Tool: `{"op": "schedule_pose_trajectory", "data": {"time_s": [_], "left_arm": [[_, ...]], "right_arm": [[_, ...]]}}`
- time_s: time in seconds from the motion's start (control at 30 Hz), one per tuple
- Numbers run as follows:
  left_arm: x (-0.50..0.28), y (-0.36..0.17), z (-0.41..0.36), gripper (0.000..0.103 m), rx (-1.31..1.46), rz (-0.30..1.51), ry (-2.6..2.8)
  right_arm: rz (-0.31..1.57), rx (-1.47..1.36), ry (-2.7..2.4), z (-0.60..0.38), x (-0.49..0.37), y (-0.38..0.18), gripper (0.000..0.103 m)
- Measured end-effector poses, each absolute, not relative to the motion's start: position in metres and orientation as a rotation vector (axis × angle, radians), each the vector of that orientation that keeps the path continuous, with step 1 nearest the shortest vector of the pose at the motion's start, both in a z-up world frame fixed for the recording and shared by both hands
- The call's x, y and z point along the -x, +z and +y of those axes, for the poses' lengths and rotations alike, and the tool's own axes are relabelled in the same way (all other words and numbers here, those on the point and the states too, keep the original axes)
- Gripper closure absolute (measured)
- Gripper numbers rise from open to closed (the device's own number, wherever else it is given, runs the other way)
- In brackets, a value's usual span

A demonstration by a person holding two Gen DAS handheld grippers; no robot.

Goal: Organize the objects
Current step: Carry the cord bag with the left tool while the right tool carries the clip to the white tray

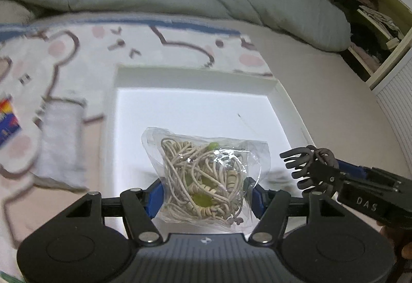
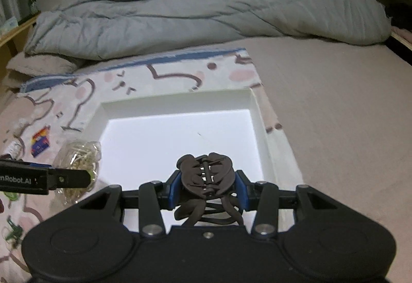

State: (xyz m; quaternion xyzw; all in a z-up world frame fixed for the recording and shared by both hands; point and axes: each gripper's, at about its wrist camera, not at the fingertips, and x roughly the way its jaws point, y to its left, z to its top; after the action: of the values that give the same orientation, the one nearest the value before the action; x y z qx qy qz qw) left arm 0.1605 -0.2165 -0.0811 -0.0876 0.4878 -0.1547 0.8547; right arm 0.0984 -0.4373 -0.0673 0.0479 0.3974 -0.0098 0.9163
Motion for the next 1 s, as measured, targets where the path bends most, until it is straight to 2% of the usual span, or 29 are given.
{"op": "schedule_pose_trajectory", "data": {"time_s": [0.37, 0.7, 1.0], "left_arm": [[-0.17, -0.122, -0.255, 0.037, 0.304, 1.124, -0.271], [-0.166, -0.127, -0.271, 0.037, 0.325, 1.142, -0.236], [-0.163, -0.125, -0.291, 0.037, 0.296, 1.176, -0.239]], "right_arm": [[0.856, -0.11, -0.039, -0.465, -0.1, -0.091, 0.058], [0.93, -0.045, -0.041, -0.458, -0.107, -0.11, 0.058], [0.973, -0.23, -0.059, -0.479, -0.102, -0.098, 0.058]]}}
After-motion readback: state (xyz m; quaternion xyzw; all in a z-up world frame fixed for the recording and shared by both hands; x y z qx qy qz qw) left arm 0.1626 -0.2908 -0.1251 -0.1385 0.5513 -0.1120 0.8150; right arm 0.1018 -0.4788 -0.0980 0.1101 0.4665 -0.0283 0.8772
